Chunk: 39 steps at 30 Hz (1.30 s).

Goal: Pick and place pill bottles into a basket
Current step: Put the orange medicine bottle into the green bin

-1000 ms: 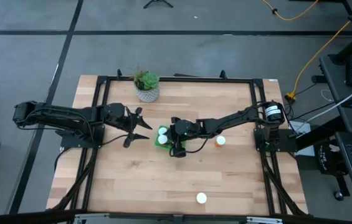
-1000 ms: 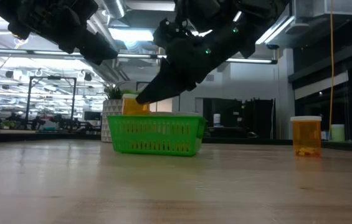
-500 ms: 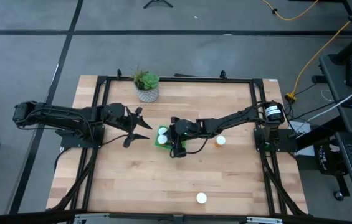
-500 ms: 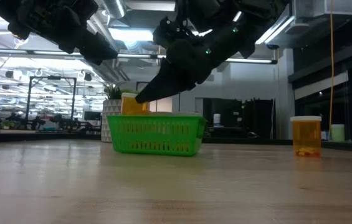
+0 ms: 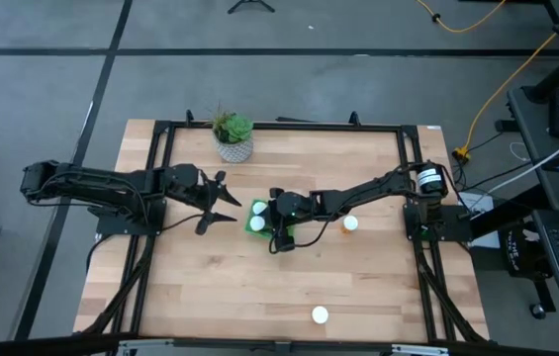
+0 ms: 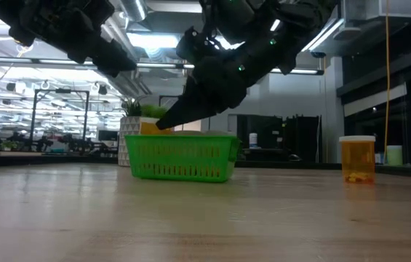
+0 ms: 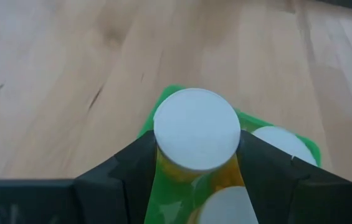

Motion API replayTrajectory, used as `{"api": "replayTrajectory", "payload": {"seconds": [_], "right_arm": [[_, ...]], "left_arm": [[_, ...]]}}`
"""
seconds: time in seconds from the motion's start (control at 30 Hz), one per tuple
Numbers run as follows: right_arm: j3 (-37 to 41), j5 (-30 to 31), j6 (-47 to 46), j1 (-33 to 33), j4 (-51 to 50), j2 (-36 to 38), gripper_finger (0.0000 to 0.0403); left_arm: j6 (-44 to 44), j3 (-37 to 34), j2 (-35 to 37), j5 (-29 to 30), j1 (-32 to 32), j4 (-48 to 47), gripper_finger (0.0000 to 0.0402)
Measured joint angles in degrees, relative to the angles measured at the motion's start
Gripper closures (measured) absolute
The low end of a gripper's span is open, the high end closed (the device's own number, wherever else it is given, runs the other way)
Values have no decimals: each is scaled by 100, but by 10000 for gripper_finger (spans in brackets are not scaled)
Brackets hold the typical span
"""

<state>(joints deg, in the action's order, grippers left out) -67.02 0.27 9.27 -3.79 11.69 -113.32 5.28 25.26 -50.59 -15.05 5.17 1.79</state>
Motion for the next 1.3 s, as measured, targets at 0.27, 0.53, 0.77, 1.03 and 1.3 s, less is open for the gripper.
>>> {"api": "replayTrajectory", "payload": {"seconds": [0.27, 0.53, 0.77, 1.03, 1.3], "right_arm": [[0, 0, 10, 0, -15, -28, 194], [0, 9, 22, 0, 52, -28, 185], [0, 11, 23, 0, 56, -28, 165], [0, 11, 24, 0, 77, -28, 152], [-32, 7, 31, -4, 55, -28, 152]], "left_arm": [[41, 0, 0, 2, 0, -38, 192], [46, 0, -2, 2, 0, -36, 192], [46, 0, -2, 2, 2, -36, 192], [46, 0, -2, 2, 0, -36, 192], [46, 0, -2, 2, 2, -36, 192]]}}
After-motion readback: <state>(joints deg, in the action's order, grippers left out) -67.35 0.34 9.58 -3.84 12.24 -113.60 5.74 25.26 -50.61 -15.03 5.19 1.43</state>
